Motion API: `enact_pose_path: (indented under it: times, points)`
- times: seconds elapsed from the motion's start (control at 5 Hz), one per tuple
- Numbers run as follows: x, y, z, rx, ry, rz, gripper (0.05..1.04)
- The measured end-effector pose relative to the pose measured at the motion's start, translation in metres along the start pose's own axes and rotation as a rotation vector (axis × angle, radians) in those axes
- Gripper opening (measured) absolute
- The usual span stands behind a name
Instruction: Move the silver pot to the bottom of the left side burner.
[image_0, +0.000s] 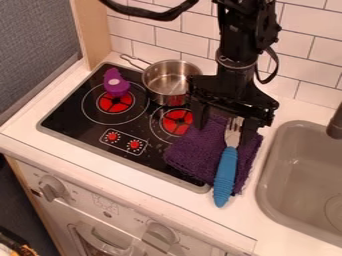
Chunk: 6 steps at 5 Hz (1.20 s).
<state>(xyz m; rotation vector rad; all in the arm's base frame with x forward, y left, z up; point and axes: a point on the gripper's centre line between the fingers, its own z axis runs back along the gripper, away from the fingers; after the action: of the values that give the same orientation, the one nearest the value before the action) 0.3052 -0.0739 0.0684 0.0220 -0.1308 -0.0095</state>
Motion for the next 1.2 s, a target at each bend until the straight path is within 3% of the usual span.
enact_pose_path:
  times: [0.2, 0.8, 1.2]
  points:
    - [-0.004, -0.001, -0.011, 0.003, 0.036, -0.005, 1.001]
    - [0.064, 0.065, -0.019, -0.006, 0.006, 0.153, 1.001]
    - [0.094, 0.078, -0.059, 0.016, 0.082, 0.147, 1.001]
